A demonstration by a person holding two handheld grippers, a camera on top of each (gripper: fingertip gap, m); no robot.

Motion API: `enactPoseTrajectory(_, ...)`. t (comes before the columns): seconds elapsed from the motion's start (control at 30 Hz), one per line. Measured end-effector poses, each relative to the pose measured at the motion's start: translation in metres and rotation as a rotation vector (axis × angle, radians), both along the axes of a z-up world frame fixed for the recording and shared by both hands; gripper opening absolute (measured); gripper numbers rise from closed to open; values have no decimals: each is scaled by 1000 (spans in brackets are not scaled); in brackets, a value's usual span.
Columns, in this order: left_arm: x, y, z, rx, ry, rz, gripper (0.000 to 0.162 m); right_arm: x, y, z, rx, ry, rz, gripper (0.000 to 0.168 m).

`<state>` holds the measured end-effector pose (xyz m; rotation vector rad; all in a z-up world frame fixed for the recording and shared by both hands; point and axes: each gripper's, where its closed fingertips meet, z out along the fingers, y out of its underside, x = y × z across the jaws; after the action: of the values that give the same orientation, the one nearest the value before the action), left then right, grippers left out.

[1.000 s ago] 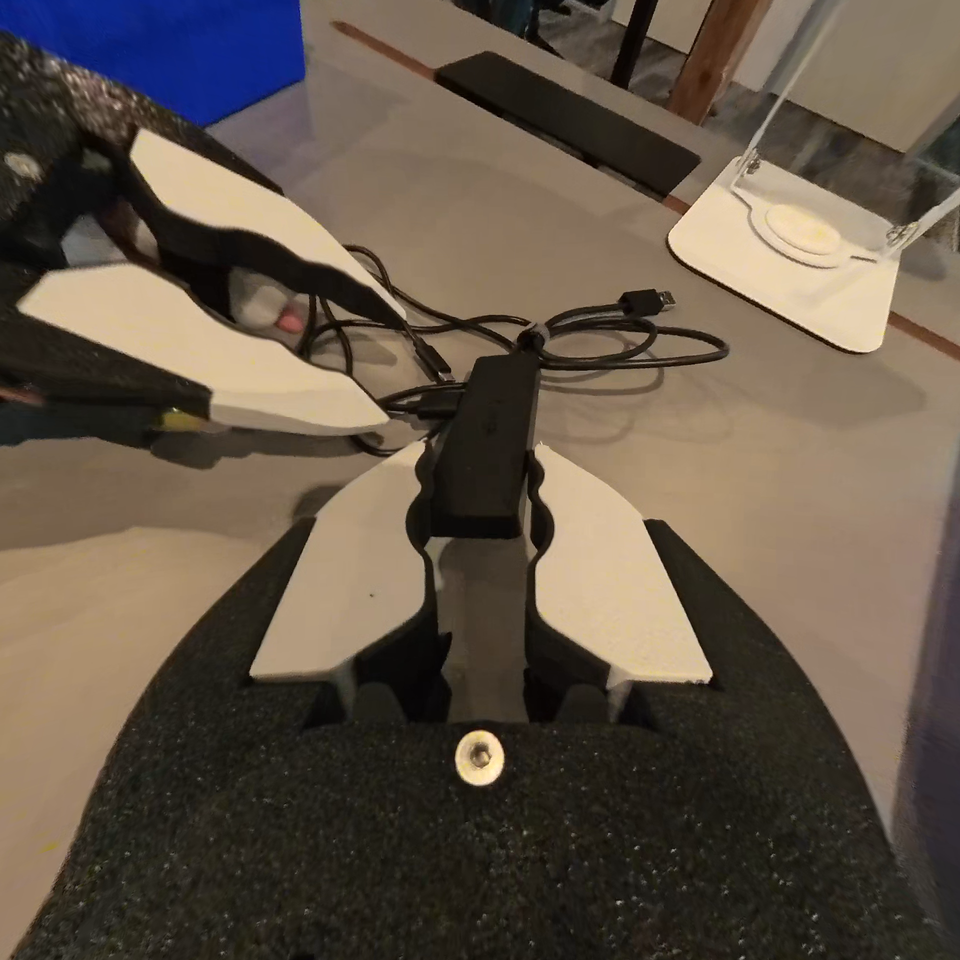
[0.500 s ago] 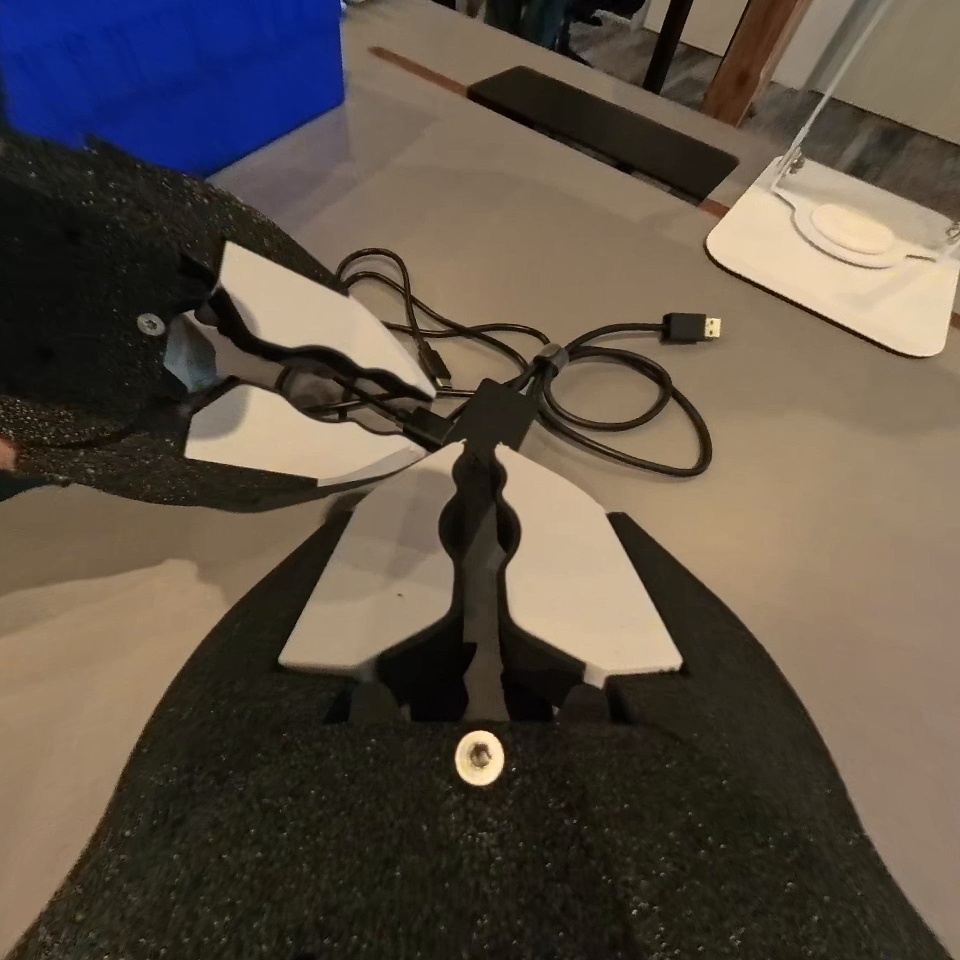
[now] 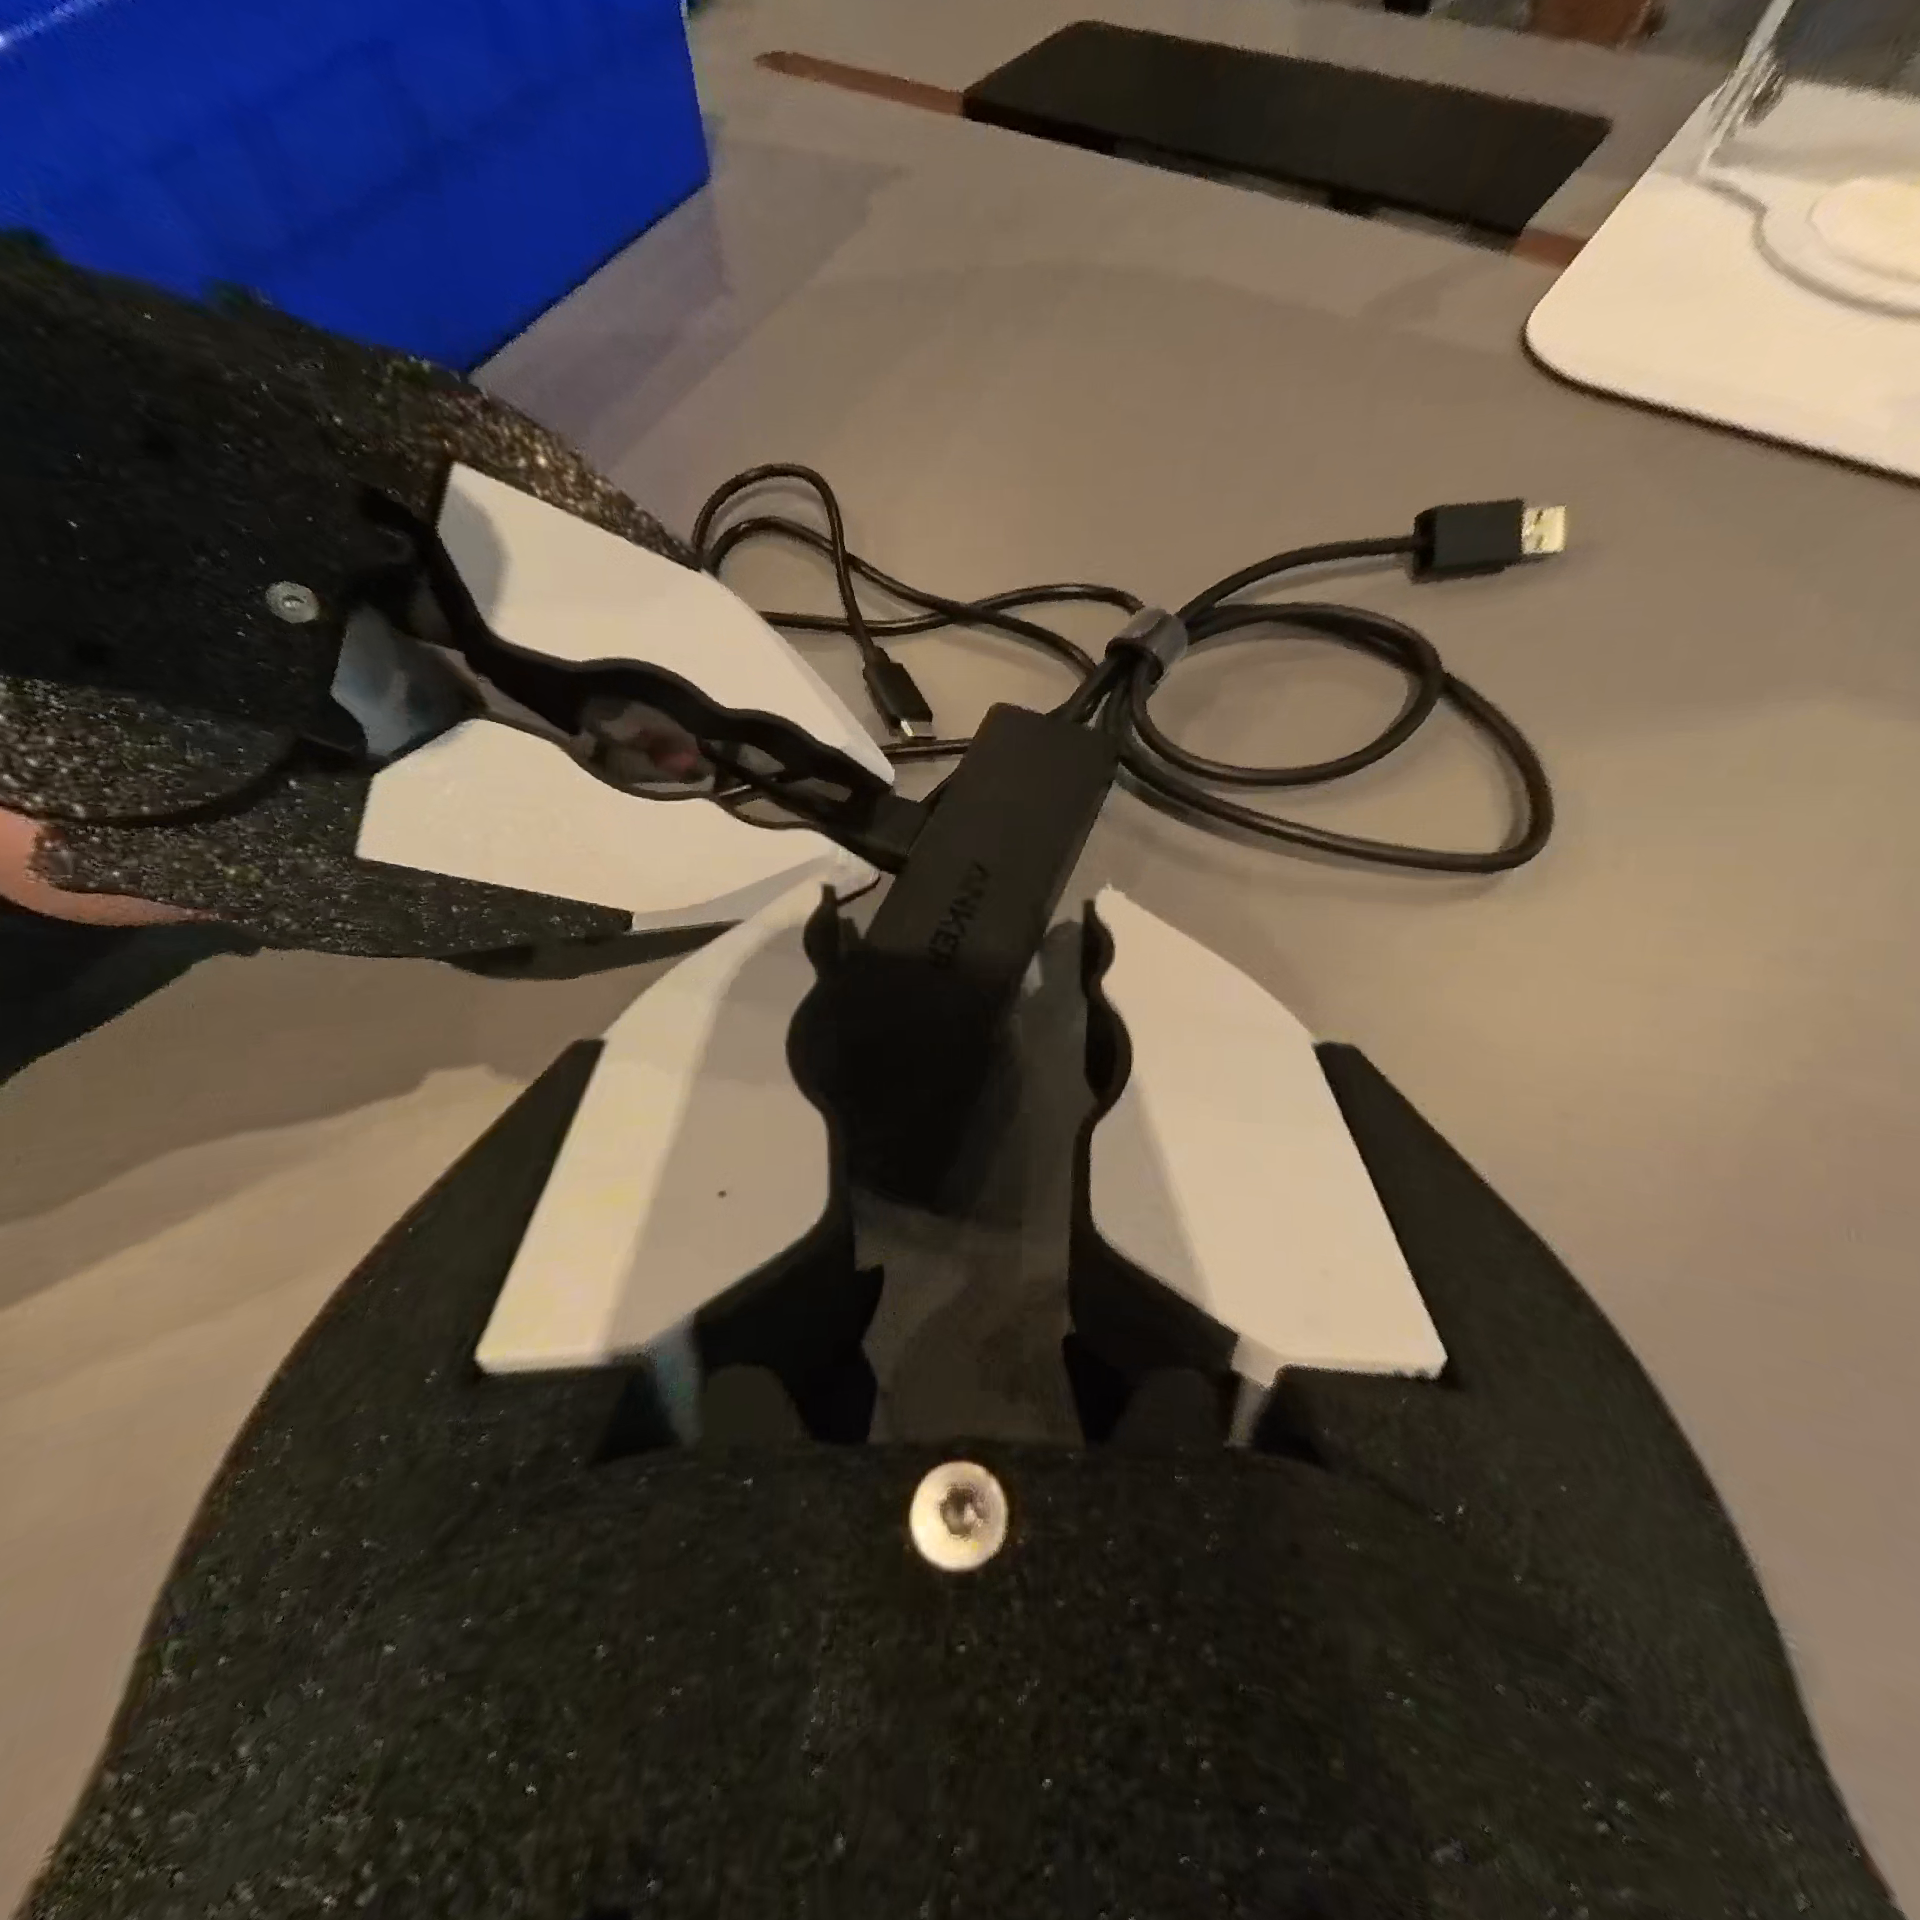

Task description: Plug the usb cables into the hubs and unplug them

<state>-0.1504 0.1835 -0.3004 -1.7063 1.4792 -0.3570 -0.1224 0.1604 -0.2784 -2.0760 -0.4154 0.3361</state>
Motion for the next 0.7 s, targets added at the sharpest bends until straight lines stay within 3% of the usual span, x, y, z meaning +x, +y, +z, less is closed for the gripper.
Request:
enactPoseTrajectory(0.27, 3, 2, 24, 88, -130, -35, 15, 2, -4, 1, -120, 241, 27, 53)
enactPoseTrajectory(0.53, 8, -12, 55, 214, -273, -144, 14, -6, -21, 44, -322, 1003, 244, 43)
enactPoseTrajectory(0.7, 12, -23, 66, 305, -303, -207, 14, 5, -19, 43, -292, 977, 205, 44)
